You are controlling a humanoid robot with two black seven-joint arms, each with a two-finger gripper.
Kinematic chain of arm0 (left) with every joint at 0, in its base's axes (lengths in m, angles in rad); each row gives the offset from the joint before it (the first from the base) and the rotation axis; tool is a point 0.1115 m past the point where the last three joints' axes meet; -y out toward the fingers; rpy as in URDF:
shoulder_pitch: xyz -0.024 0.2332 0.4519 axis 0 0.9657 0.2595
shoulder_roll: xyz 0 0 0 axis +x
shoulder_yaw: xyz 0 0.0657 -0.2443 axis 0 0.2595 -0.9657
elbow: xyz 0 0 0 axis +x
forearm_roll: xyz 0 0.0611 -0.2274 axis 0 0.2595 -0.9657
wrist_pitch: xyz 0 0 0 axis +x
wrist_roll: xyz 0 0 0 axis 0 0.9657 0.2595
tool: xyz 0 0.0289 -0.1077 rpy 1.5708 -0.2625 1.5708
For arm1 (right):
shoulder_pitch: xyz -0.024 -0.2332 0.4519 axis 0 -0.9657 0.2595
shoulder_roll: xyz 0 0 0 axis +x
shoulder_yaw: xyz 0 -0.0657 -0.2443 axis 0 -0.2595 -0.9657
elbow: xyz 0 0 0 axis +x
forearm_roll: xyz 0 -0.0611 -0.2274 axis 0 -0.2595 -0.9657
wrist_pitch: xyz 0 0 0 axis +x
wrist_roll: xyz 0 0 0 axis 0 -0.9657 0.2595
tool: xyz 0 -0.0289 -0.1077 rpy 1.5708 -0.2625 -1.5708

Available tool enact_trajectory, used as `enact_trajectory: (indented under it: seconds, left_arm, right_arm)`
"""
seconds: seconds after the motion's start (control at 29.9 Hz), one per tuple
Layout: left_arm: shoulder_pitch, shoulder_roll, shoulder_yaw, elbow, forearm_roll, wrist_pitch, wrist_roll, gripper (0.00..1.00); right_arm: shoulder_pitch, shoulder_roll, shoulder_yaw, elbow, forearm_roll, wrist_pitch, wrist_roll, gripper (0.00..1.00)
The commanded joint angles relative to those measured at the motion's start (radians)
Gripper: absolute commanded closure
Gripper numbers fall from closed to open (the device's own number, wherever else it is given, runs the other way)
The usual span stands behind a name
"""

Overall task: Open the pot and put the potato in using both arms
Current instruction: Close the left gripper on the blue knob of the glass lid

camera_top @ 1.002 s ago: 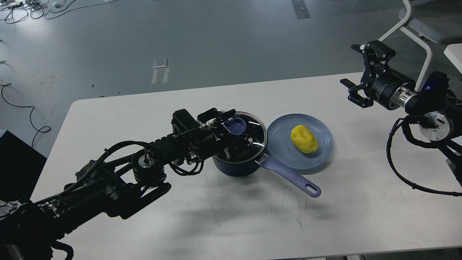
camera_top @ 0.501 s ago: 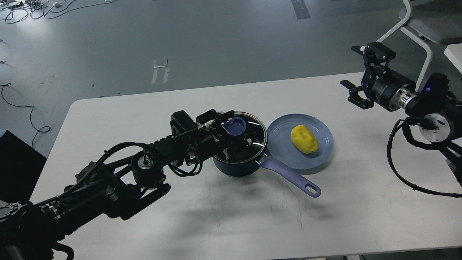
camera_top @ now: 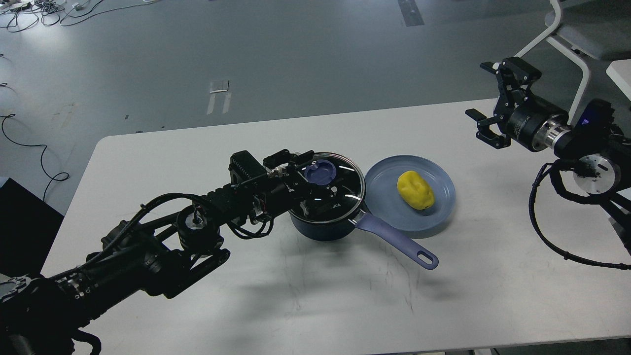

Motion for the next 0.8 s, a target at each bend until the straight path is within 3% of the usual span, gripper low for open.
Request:
enact_trajectory:
  seconds: [0.0, 0.1, 0.27, 0.33, 0.4, 0.43, 0.77]
  left_arm:
    - [0.000, 0.005, 0.002, -0.001, -0.002, 0.029, -0.013, 0.33]
    - [0.003, 0.009, 0.002, -0.001, -0.002, 0.031, -0.014, 0.37]
    - [0.003, 0.015, 0.002, -0.007, -0.005, 0.031, -0.017, 0.33]
    - [0.003, 0.014, 0.002, -0.007, -0.005, 0.031, -0.019, 0.29]
    - [0.004, 0.014, 0.002, -0.007, -0.006, 0.031, -0.019, 0.12]
    - [0.004, 0.012, 0.002, -0.007, -0.008, 0.031, -0.019, 0.11]
    - [0.004, 0.014, 0.037, -0.015, -0.019, 0.031, -0.019, 0.11]
  right_arm:
    - [0.000, -0.001, -0.005, -0.002, -0.002, 0.000, 0.000, 0.00]
    - [-0.002, -0.001, -0.006, -0.002, -0.002, -0.002, -0.002, 0.00]
    - [-0.002, -0.003, -0.006, -0.002, -0.002, -0.002, 0.000, 0.00]
    - [-0.002, -0.006, -0.006, -0.002, -0.002, -0.002, 0.000, 0.00]
    - [-0.008, -0.007, -0.006, -0.002, -0.002, -0.002, 0.000, 0.00]
    - [-0.009, -0.009, -0.006, 0.000, 0.000, 0.000, 0.000, 0.00]
    - [-0.023, -0.009, -0.006, 0.000, 0.000, 0.000, 0.000, 0.00]
